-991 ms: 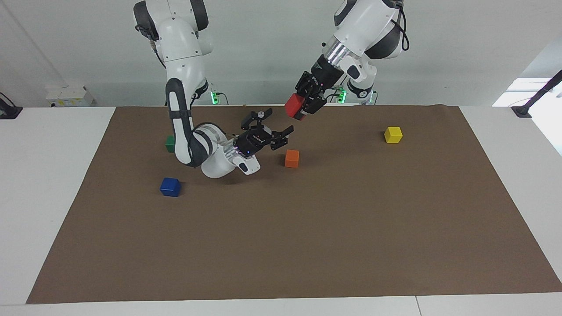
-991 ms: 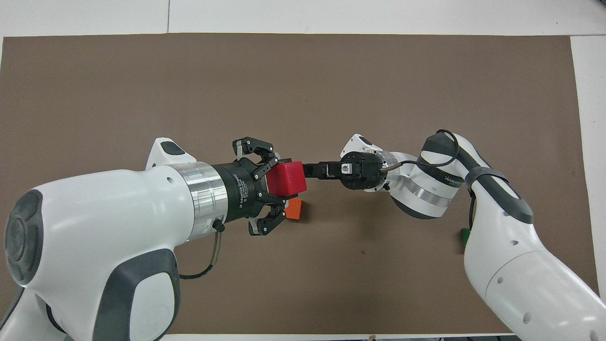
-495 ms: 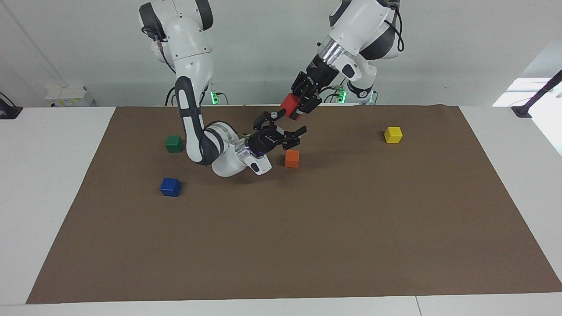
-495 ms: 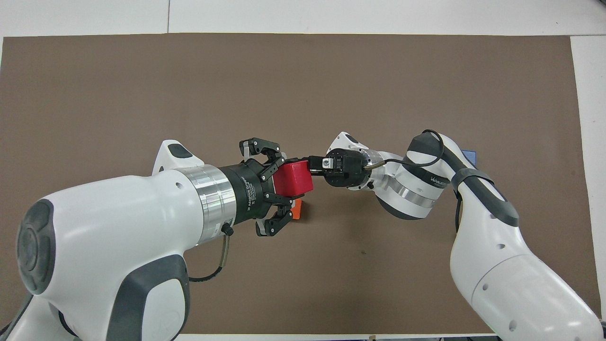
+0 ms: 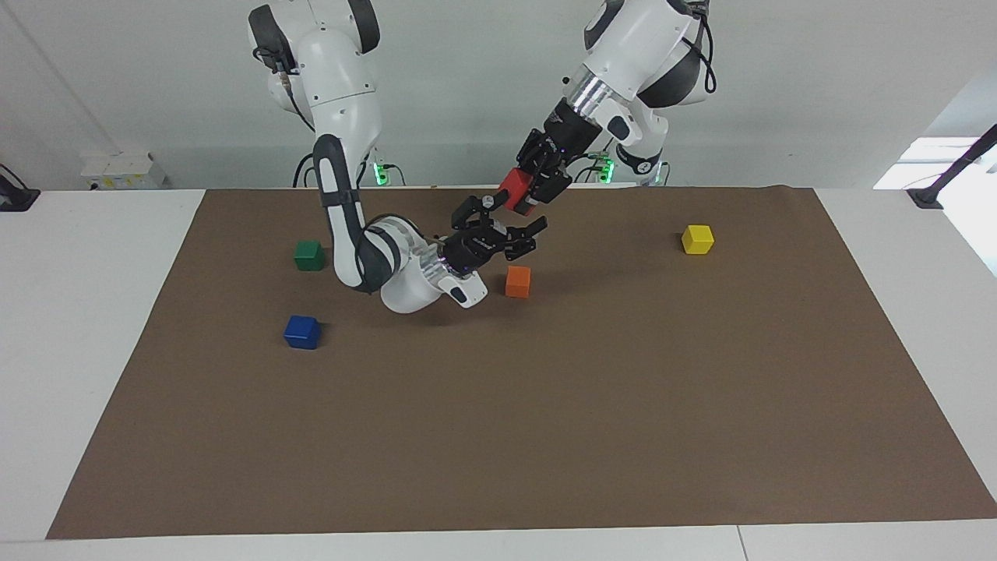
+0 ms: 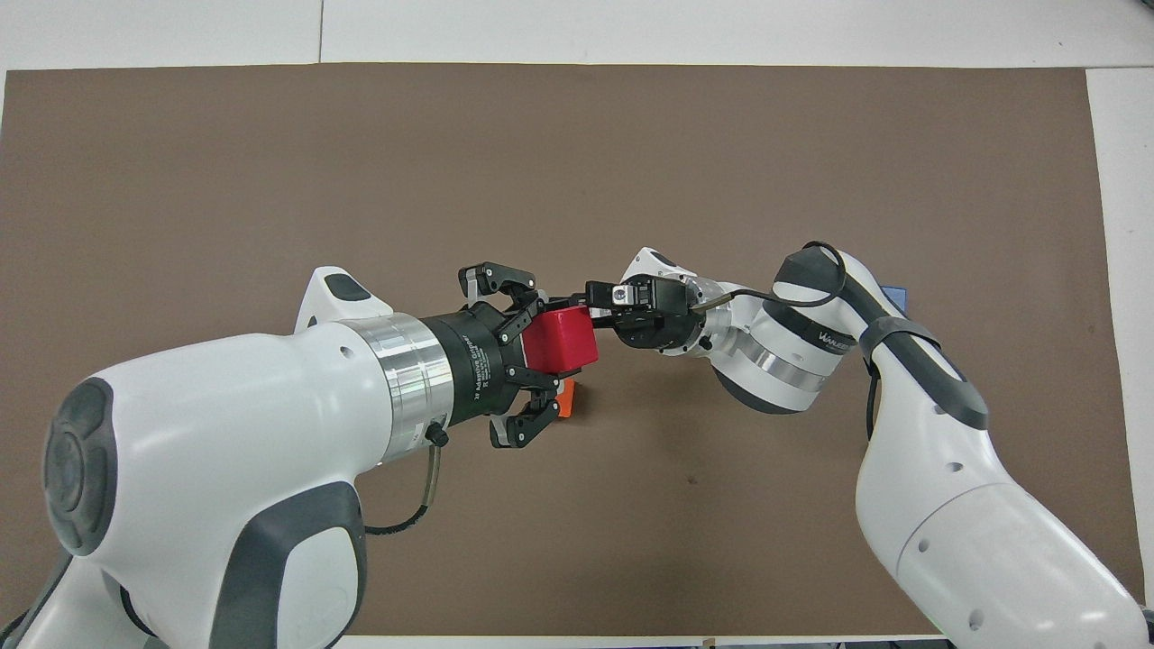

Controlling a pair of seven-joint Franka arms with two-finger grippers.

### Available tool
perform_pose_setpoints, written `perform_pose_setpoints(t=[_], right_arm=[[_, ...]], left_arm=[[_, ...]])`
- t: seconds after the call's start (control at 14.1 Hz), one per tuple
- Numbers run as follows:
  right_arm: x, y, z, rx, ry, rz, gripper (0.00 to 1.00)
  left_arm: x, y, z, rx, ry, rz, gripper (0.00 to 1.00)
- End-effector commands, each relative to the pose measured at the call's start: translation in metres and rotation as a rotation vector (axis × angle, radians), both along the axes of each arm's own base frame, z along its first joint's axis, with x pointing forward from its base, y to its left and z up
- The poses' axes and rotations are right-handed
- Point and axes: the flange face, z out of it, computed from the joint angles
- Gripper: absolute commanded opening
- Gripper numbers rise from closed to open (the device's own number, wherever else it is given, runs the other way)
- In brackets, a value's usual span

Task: Transfer red block to right arm and stack on blue block
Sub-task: 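Close the right gripper on the red cube held by the left gripper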

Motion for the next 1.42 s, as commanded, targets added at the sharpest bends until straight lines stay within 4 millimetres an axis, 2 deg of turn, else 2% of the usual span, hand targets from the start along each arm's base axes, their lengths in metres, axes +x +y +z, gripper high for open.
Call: perform_pose_setpoints(t=[0.0, 0.28, 0.35, 0.57, 0.64, 0.78, 0.92, 1.06, 1.13, 1.2, 1.34], right_arm=[[-0.01, 0.002, 0.008, 0.023, 0.015, 0.012, 1.0], [-0.018, -0.001, 0.016, 0.021, 0.029, 0.036, 1.0], [-0.018, -0.001, 0.019, 0.02, 0.027, 0.039, 0.96], [-0.016, -0.004, 0.02, 0.019, 0.028, 0.037, 0.69], [-0.016, -0.005, 0.019, 0.016, 0.028, 0.037, 0.51], [-0.012, -0.011, 0.019, 0.01, 0.024, 0.033, 0.0], [-0.007, -0.024, 0.018, -0.019, 0.008, 0.041, 0.0], [-0.006, -0.027, 0.018, -0.021, 0.006, 0.035, 0.0], [-0.005, -0.029, 0.019, -0.021, 0.005, 0.033, 0.0], [-0.003, -0.032, 0.02, -0.019, 0.003, 0.028, 0.0], [-0.001, -0.034, 0.021, -0.019, 0.001, 0.024, 0.0]], left_arm=[[-0.004, -0.002, -0.002, -0.024, 0.002, 0.016, 0.0], [-0.004, -0.002, -0.002, -0.024, 0.003, 0.015, 0.0], [-0.004, -0.002, -0.002, -0.025, 0.002, 0.016, 0.0], [-0.004, -0.002, -0.002, -0.024, 0.003, 0.015, 0.0], [-0.004, -0.002, -0.002, -0.024, 0.003, 0.013, 0.0], [-0.003, -0.001, -0.002, -0.024, 0.003, 0.016, 0.0], [-0.004, -0.002, -0.002, -0.024, 0.003, 0.015, 0.0], [-0.003, -0.001, -0.001, -0.022, -0.006, 0.002, 0.0], [0.0, -0.002, 0.005, -0.035, 0.0, 0.019, 0.99], [0.0, -0.002, 0.008, -0.034, 0.007, 0.01, 1.0], [-0.001, 0.009, 0.01, -0.012, 0.056, -0.005, 1.0]])
